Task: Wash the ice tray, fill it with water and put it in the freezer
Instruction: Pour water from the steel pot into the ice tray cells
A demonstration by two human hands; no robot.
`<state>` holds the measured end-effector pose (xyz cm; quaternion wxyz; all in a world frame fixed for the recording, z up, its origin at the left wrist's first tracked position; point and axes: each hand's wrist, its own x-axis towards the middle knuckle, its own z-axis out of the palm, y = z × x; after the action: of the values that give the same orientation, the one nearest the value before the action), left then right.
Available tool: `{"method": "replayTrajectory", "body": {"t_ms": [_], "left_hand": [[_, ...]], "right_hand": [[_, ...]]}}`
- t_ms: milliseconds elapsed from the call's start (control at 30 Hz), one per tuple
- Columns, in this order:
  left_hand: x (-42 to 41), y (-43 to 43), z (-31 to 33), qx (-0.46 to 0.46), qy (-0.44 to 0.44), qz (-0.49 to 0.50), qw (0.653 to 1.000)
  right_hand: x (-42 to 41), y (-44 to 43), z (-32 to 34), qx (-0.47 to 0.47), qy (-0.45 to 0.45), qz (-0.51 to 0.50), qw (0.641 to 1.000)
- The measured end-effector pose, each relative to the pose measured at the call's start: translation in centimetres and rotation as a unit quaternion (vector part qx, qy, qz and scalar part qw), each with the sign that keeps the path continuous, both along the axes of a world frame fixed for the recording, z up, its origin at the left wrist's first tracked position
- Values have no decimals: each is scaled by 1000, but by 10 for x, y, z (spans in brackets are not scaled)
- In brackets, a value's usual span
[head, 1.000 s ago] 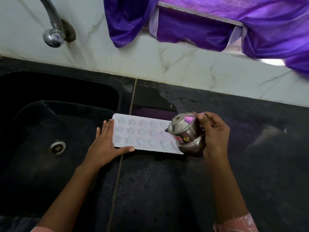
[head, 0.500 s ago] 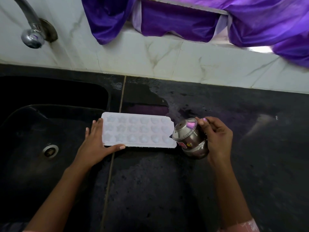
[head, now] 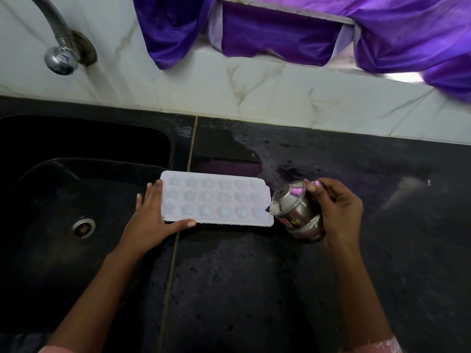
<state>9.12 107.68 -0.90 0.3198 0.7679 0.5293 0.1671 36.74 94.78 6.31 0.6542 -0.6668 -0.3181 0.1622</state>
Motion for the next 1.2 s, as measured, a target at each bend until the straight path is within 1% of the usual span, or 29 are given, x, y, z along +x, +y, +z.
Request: {"method": "replayTrajectory", "body": {"t_ms": [167, 600, 800, 1000, 1200], "left_hand": [[0, -2, 3, -6, -3, 0, 1000], [2, -9, 15, -25, 8, 7, 1000], [2, -10, 16, -24, 4, 10, 1000], [2, -8, 14, -20, 2, 9, 1000], [2, -8, 14, -14, -2, 4, 1000]], "right_hand": [[-1, -1, 0, -3, 8, 0, 1000], [-7, 2, 7, 45, 109, 13, 993], [-15, 9, 11, 38, 99, 38, 994], [-20, 13, 13, 25, 50, 52, 997], [-19, 18, 13, 9, 22, 60, 998]]}}
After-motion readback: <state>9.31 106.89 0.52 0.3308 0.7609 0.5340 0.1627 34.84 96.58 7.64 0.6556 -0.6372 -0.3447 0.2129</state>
